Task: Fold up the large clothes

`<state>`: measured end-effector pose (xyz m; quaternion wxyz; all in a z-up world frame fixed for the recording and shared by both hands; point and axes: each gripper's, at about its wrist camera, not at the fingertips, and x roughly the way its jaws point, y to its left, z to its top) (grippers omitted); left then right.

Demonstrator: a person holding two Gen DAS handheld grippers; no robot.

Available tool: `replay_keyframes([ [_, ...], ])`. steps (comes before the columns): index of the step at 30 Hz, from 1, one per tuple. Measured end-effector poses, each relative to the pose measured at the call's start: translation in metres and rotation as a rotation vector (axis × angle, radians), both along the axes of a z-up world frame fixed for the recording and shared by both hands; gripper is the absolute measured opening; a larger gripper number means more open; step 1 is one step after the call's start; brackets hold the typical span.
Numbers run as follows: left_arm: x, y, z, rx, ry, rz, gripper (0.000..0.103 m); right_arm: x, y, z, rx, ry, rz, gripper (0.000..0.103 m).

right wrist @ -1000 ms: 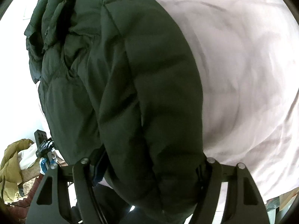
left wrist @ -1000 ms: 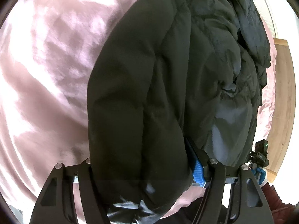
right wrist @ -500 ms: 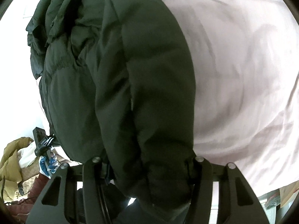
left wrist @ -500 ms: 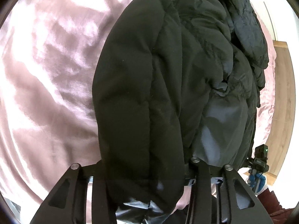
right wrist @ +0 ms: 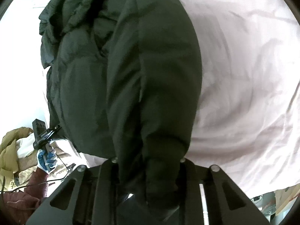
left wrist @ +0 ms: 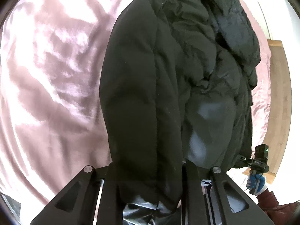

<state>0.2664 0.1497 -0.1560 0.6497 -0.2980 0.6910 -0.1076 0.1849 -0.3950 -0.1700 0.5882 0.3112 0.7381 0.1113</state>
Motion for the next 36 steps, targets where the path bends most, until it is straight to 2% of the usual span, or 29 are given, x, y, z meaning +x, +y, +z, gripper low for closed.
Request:
replay_keyframes([
  [3, 0.003, 0.002, 0.011, -0.038, -0.024, 0.026, 0.016, 0.004, 0.007, 0.008, 0.003, -0.025, -0.021, 0.020],
  [12, 0.022, 0.004, 0.050, -0.115, -0.119, 0.068, 0.015, 0.029, -0.017, 0.033, -0.012, -0.137, -0.090, 0.018],
  [19, 0.053, 0.015, 0.093, -0.212, -0.237, 0.147, 0.015, 0.069, -0.027, 0.070, 0.014, -0.277, -0.160, 0.018],
  [22, 0.076, 0.017, 0.117, -0.260, -0.290, 0.176, 0.015, 0.091, -0.033, 0.087, 0.028, -0.331, -0.177, 0.018],
  [28, 0.129, 0.019, 0.159, -0.296, -0.396, 0.202, 0.015, 0.148, -0.040, 0.122, 0.049, -0.449, -0.209, 0.018],
  [31, 0.162, 0.021, 0.174, -0.293, -0.440, 0.213, 0.015, 0.172, -0.048, 0.136, 0.067, -0.495, -0.239, 0.018],
  [36, 0.221, 0.026, 0.184, -0.278, -0.471, 0.259, 0.015, 0.218, -0.073, 0.151, 0.118, -0.555, -0.349, 0.018],
])
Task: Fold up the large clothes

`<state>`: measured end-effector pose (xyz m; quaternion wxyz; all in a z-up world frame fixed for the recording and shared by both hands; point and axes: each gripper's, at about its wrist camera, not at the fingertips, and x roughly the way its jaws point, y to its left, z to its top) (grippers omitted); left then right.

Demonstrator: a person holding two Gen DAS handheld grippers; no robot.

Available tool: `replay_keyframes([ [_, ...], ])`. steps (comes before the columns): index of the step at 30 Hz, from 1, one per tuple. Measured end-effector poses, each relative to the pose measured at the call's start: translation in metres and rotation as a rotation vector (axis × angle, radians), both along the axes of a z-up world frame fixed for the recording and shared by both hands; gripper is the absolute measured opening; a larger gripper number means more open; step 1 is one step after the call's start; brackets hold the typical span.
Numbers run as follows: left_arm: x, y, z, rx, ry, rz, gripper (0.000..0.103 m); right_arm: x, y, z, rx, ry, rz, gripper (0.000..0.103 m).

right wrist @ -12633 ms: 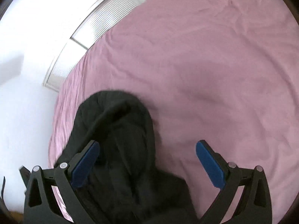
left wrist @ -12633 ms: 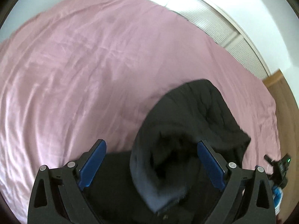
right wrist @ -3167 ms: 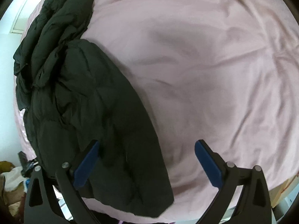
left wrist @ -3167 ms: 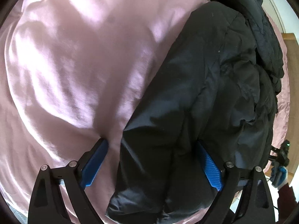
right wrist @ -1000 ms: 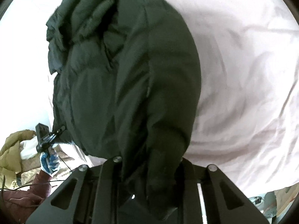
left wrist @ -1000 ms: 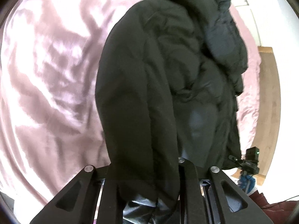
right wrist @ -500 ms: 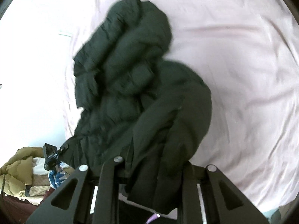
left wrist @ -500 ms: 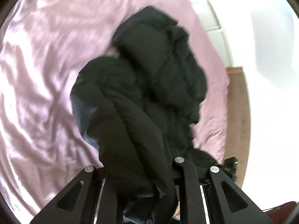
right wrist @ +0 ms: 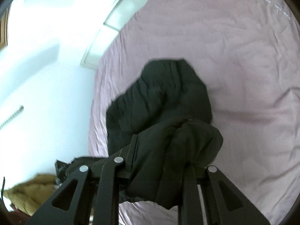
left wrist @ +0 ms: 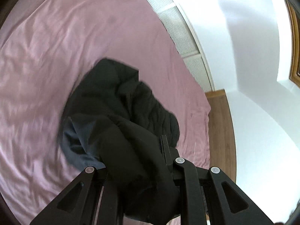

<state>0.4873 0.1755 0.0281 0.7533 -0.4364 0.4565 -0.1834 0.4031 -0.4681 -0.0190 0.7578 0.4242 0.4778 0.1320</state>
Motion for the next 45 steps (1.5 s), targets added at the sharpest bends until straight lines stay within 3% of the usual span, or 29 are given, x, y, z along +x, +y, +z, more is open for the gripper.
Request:
replay_keyframes([
  [8, 0.109, 0.001, -0.032, 0.034, 0.083, 0.102, 0.016, 0.082, -0.026, -0.023, 0.057, 0.003, -0.150, 0.018],
  [14, 0.180, -0.014, -0.079, 0.106, 0.200, 0.134, 0.017, 0.153, -0.023, -0.065, 0.015, 0.098, -0.207, 0.018],
  [18, 0.208, -0.022, -0.100, 0.143, 0.224, 0.141, 0.018, 0.191, -0.018, -0.093, -0.019, 0.157, -0.230, 0.018],
  [26, 0.232, -0.025, -0.130, 0.172, 0.246, 0.150, 0.020, 0.239, -0.004, -0.132, -0.086, 0.201, -0.218, 0.018],
  [33, 0.233, -0.023, -0.131, 0.149, 0.265, 0.166, 0.021, 0.257, 0.009, -0.148, -0.153, 0.241, -0.196, 0.018],
  [40, 0.231, -0.008, -0.108, 0.019, 0.205, 0.206, 0.054, 0.254, 0.006, -0.136, -0.167, 0.227, -0.185, 0.027],
  [45, 0.230, -0.002, -0.085, 0.003, 0.170, 0.219, 0.060, 0.251, 0.004, -0.121, -0.139, 0.202, -0.211, 0.046],
])
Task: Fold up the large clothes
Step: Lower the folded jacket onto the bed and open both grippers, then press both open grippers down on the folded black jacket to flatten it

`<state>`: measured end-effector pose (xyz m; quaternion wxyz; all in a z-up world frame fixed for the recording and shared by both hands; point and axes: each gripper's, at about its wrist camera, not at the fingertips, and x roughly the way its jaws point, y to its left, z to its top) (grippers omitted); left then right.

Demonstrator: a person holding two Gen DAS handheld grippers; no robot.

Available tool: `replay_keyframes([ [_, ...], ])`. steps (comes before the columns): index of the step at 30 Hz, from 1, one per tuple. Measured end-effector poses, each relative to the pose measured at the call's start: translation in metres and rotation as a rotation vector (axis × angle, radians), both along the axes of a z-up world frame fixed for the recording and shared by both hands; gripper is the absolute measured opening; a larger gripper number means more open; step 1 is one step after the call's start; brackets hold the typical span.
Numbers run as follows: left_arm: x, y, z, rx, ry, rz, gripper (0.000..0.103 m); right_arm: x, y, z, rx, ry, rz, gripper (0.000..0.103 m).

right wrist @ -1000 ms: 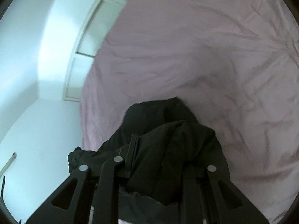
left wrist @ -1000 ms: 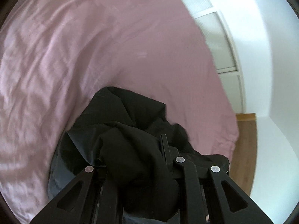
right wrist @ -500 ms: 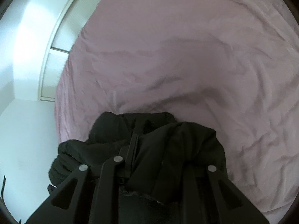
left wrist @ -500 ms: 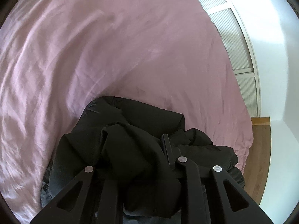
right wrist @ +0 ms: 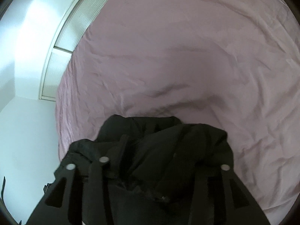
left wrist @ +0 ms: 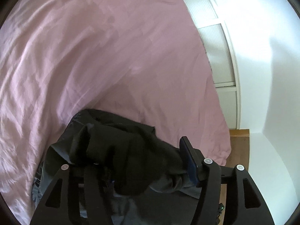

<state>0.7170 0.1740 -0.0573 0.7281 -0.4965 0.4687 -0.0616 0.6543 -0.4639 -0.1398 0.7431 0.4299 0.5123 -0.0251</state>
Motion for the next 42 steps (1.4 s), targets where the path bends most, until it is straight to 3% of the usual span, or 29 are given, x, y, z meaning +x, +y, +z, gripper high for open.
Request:
replay_keyframes([
  [5, 0.000, 0.014, 0.024, -0.016, -0.053, 0.037, 0.067, -0.001, -0.001, 0.024, -0.018, -0.040, 0.005, 0.060],
  [9, -0.008, 0.032, 0.051, 0.017, -0.101, 0.083, 0.073, -0.004, -0.004, 0.045, -0.036, -0.080, -0.007, 0.070],
  [16, -0.034, 0.019, 0.100, 0.257, -0.142, -0.002, 0.073, -0.017, -0.005, 0.101, -0.168, -0.188, 0.014, 0.076],
  [24, -0.086, -0.048, 0.103, 0.450, -0.177, -0.170, 0.073, -0.058, 0.037, 0.153, -0.322, -0.287, 0.159, 0.077],
  [30, -0.124, -0.111, 0.089, 0.616, -0.213, -0.298, 0.073, -0.096, 0.104, 0.152, -0.442, -0.315, 0.310, 0.077],
  [37, -0.135, -0.174, 0.063, 0.712, -0.258, -0.429, 0.075, -0.123, 0.184, 0.122, -0.488, -0.326, 0.465, 0.077],
  [42, -0.123, -0.217, 0.030, 0.784, -0.250, -0.548, 0.075, -0.118, 0.222, 0.093, -0.519, -0.311, 0.560, 0.077],
])
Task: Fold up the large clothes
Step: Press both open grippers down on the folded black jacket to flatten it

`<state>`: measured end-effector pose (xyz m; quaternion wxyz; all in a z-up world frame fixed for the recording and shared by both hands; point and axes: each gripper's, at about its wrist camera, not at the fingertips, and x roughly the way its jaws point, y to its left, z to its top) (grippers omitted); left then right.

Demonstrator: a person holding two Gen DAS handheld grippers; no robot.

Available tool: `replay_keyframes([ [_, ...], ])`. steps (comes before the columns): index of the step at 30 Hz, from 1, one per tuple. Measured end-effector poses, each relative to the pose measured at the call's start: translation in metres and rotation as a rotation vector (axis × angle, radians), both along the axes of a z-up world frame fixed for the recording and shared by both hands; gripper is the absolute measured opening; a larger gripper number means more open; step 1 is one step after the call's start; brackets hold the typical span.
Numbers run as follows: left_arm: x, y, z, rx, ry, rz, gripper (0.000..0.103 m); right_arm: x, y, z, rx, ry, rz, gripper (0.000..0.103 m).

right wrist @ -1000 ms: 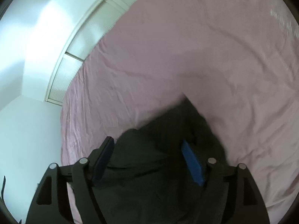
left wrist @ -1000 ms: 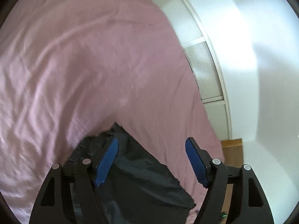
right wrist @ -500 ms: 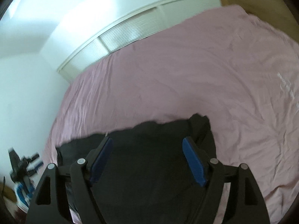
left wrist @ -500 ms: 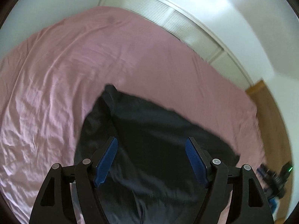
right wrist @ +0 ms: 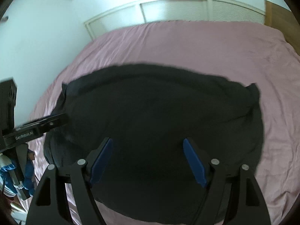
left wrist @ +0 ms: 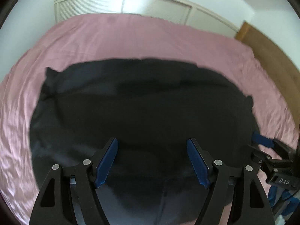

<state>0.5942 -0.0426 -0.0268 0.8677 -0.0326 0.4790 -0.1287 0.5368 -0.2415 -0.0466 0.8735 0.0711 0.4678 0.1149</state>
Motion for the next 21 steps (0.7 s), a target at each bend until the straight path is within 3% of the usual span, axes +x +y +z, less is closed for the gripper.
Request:
replay_keyframes([
  [6, 0.051, 0.005, -0.036, 0.066, 0.032, 0.042, 0.088, 0.040, 0.006, -0.038, -0.056, 0.038, -0.009, 0.079],
  [8, 0.068, 0.008, -0.043, 0.079, 0.042, 0.062, 0.090, 0.057, 0.004, -0.046, -0.064, 0.045, -0.011, 0.083],
  [14, 0.112, 0.003, -0.044, 0.144, 0.039, 0.080, 0.093, 0.106, 0.005, -0.066, -0.085, 0.052, -0.009, 0.092],
  [21, 0.163, -0.004, -0.040, 0.191, 0.035, 0.109, 0.094, 0.152, -0.002, -0.069, -0.043, 0.056, -0.042, 0.092],
])
